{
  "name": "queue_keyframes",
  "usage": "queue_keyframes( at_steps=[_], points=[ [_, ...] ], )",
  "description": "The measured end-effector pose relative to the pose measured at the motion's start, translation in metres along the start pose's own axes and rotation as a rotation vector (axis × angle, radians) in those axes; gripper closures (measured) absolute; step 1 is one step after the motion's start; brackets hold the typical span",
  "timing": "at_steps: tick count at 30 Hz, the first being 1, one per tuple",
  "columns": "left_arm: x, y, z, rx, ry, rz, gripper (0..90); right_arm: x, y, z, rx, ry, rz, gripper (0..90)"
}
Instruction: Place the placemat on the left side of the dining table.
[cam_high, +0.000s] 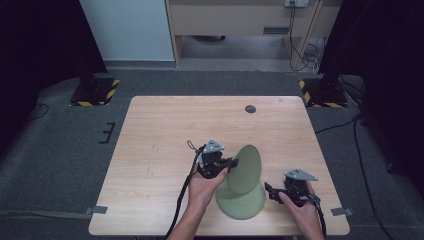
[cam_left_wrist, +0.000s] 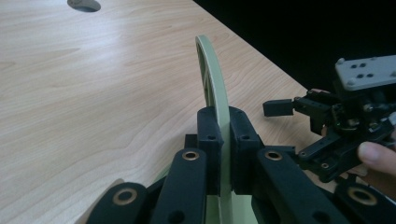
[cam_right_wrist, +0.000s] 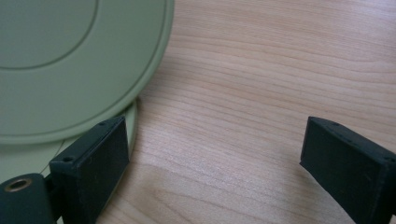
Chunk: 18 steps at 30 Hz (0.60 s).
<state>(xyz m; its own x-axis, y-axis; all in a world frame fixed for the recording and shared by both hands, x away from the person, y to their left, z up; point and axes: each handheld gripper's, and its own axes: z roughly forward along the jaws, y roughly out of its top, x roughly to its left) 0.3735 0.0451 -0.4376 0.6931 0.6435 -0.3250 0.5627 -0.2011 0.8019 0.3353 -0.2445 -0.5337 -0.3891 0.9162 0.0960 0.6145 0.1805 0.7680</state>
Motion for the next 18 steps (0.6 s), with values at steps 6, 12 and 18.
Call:
queue_keyframes(
  at_steps=[6,12,18],
  points=[
    [-0.006,0.012,-0.003,-0.013,-0.004,0.017,85.2,-0.002,0.0,0.0,-0.003,-0.009,0.004,8.1],
    [-0.008,0.024,-0.004,-0.026,0.013,0.031,85.2,-0.004,0.0,0.0,-0.008,-0.014,0.007,8.0],
    [0.0,0.034,0.001,-0.027,0.02,0.014,85.2,-0.006,0.0,0.0,-0.012,-0.018,0.008,7.8]
  ],
)
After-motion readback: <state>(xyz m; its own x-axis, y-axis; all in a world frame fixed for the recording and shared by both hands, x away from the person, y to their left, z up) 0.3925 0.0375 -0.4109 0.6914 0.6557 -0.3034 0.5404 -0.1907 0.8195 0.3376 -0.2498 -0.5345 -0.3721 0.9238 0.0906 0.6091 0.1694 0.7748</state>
